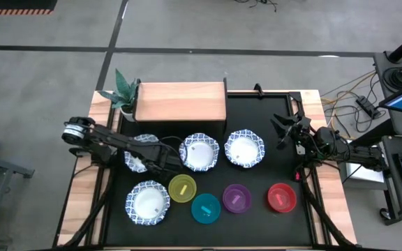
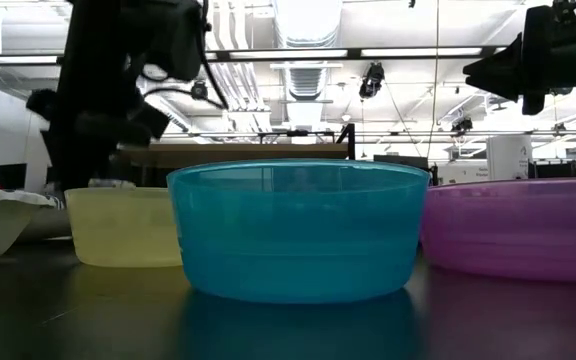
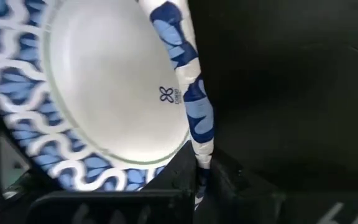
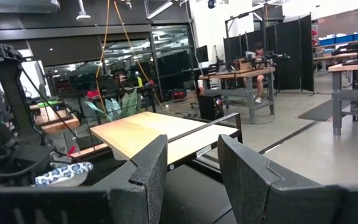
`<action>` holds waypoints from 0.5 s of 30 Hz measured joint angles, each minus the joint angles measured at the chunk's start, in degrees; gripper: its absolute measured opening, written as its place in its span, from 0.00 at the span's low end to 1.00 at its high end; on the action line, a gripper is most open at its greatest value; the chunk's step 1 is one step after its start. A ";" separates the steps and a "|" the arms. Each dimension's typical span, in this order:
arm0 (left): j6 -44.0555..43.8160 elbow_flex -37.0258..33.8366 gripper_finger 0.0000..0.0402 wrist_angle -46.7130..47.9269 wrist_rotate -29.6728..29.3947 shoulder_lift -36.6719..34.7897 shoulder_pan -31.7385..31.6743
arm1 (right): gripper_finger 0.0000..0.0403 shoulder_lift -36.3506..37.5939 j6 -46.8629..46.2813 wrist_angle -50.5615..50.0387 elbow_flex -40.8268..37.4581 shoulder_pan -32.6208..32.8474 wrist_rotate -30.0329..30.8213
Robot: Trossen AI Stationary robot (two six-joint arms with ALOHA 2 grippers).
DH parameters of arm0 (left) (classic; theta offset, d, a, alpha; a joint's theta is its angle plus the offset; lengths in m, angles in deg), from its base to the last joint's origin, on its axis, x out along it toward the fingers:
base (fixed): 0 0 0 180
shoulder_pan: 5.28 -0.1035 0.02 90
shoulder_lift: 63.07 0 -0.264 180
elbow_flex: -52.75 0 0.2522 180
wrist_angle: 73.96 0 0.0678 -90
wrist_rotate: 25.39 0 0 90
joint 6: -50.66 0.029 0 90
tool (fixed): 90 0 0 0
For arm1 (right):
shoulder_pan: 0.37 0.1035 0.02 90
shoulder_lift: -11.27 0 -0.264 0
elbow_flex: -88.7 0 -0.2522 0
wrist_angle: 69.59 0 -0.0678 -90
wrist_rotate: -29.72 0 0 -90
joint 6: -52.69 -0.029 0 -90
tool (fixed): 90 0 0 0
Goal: Place and stack bowls onto a shelf
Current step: Put the white patterned bowl on the shelf
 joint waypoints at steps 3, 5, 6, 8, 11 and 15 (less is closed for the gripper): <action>4.06 4.55 0.00 4.38 0.12 0.00 1.23 | 0.33 0.00 0.26 -0.02 0.00 0.01 0.00; 5.96 7.98 0.00 7.90 0.21 0.00 2.27 | 0.33 0.00 0.24 0.00 0.00 0.01 0.00; 7.40 9.68 0.00 9.50 0.26 0.00 2.90 | 0.33 0.00 0.24 0.00 0.00 0.00 0.00; 10.84 13.57 0.00 12.70 0.86 0.00 4.39 | 0.33 0.00 0.22 0.00 0.00 0.01 0.00; 17.04 19.79 0.00 15.36 2.69 0.00 6.93 | 0.33 0.00 0.23 0.00 0.00 0.01 0.00; 24.19 28.37 0.00 15.39 2.63 0.00 9.28 | 0.33 0.00 0.16 0.00 0.00 0.01 0.00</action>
